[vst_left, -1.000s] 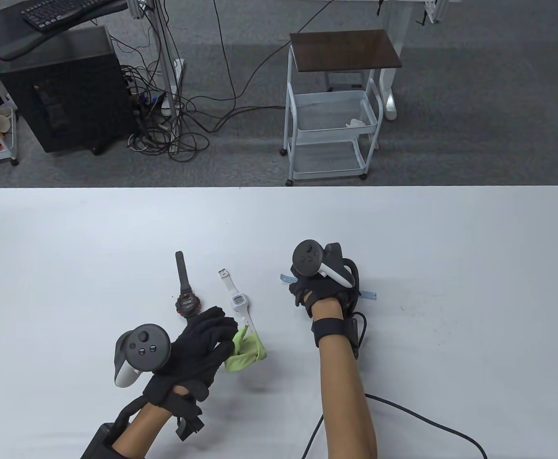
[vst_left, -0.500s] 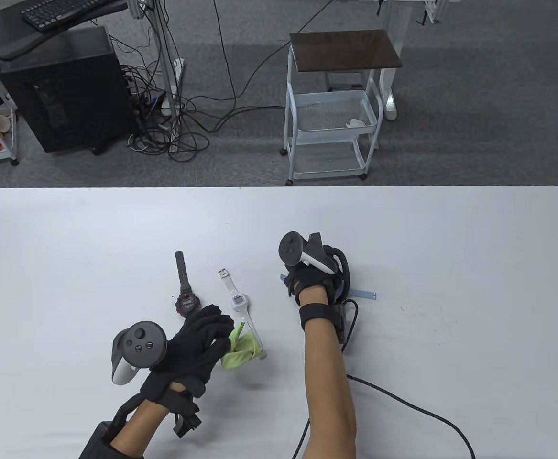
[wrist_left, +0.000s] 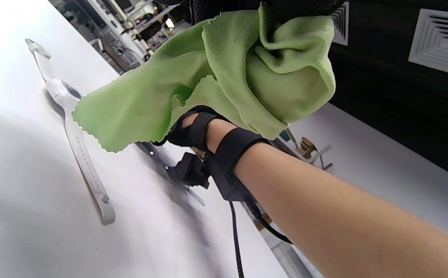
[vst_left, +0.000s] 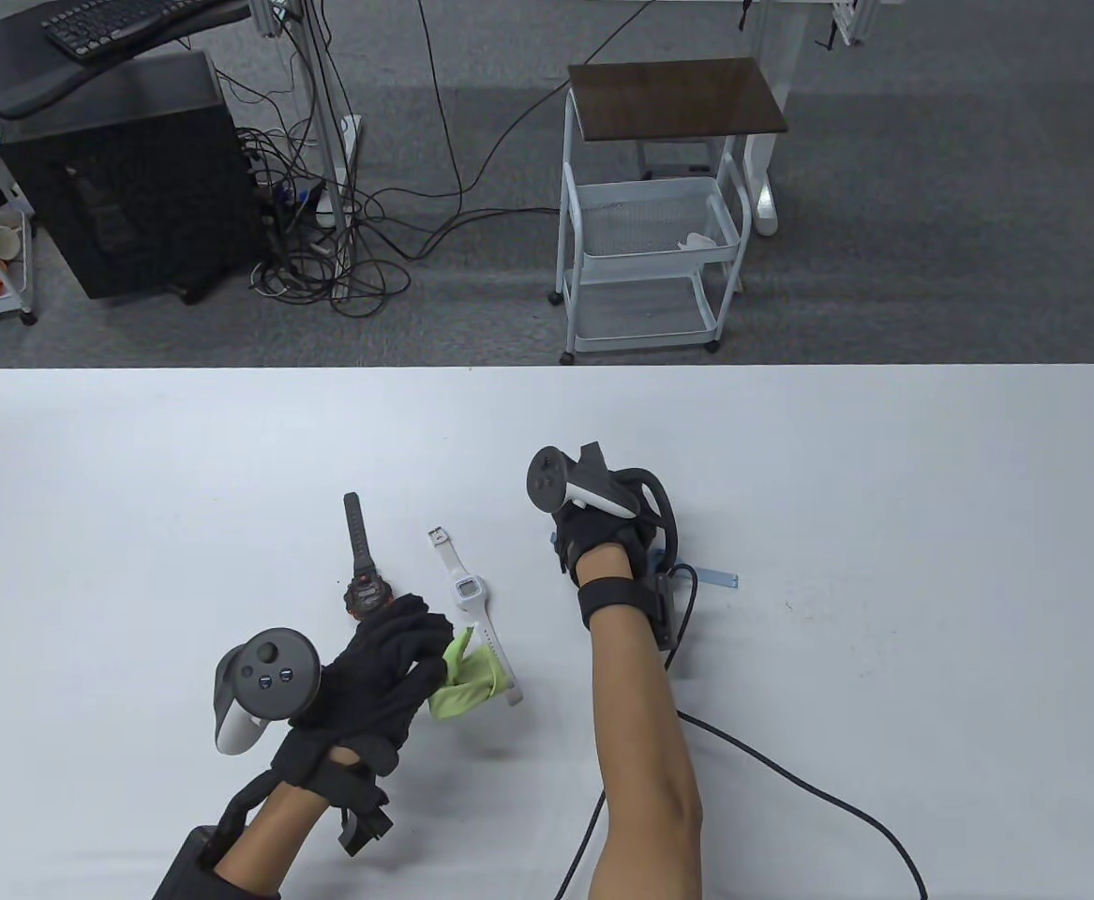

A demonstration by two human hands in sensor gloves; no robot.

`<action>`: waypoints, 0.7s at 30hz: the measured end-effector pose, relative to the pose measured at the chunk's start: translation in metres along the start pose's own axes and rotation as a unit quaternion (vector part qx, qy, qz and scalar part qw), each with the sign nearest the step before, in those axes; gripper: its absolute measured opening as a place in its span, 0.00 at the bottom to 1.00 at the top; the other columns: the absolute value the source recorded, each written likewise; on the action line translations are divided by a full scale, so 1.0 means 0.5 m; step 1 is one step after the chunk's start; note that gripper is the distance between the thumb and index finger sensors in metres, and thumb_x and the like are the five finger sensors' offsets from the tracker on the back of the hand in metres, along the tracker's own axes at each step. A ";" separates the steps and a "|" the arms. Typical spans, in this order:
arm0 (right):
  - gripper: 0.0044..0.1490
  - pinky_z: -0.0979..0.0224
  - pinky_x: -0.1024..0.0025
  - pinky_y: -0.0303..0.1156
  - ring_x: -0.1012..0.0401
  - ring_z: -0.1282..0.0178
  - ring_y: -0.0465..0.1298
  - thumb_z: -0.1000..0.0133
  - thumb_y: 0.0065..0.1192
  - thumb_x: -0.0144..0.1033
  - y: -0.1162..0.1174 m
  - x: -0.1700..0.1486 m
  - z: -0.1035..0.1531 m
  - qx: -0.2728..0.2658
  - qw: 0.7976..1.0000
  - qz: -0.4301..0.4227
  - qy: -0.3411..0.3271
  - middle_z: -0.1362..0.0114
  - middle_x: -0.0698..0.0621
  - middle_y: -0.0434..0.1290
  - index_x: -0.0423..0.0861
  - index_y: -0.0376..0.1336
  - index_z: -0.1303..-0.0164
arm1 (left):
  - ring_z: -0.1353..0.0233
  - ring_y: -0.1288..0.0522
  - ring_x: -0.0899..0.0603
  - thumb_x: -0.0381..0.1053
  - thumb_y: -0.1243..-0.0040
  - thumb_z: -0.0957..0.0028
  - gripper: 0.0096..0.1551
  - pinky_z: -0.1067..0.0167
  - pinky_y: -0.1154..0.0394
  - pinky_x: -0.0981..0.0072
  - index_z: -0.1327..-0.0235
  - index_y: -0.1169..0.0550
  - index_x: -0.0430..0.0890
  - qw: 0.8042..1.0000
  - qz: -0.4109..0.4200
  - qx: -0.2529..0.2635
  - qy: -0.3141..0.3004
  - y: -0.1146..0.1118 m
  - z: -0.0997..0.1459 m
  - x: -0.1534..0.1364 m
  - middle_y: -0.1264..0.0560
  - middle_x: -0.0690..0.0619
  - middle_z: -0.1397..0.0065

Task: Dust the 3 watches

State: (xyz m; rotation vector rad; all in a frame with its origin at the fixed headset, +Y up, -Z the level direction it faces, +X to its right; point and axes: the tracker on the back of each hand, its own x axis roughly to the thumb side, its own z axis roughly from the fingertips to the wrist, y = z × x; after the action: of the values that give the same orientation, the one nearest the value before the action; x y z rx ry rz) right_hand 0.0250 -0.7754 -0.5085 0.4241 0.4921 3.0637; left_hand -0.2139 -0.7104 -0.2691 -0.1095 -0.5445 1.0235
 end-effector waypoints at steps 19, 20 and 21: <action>0.21 0.34 0.34 0.60 0.46 0.59 0.80 0.60 0.75 0.44 -0.001 0.010 0.008 -0.022 0.999 0.031 0.015 0.51 0.38 0.81 0.49 0.78 0.60 | 0.14 0.52 0.31 0.56 0.52 0.34 0.24 0.26 0.59 0.26 0.31 0.30 0.46 1.000 0.004 -0.008 0.003 -0.003 -0.001 -0.007 0.39 0.49 0.18; 0.21 0.35 0.35 0.61 0.46 0.60 0.80 0.60 0.74 0.45 -0.001 0.011 0.010 -0.027 0.999 0.032 0.017 0.52 0.39 0.81 0.49 0.78 0.60 | 0.14 0.52 0.31 0.57 0.52 0.34 0.25 0.26 0.59 0.26 0.31 0.30 0.46 1.000 0.004 -0.008 0.005 -0.003 -0.002 -0.008 0.39 0.49 0.18; 0.21 0.35 0.35 0.62 0.46 0.61 0.80 0.60 0.74 0.44 0.000 0.011 0.011 -0.029 0.999 0.031 0.017 0.53 0.39 0.82 0.49 0.78 0.60 | 0.14 0.52 0.31 0.57 0.52 0.34 0.24 0.26 0.59 0.26 0.31 0.30 0.46 1.000 0.005 -0.009 0.005 -0.003 -0.002 -0.008 0.39 0.49 0.18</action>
State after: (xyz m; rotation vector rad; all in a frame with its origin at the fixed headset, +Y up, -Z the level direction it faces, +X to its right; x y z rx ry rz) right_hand 0.0213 -0.7733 -0.5019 0.3949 0.3967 3.1409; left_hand -0.2138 -0.7144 -0.2708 -0.1334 -0.5453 1.0266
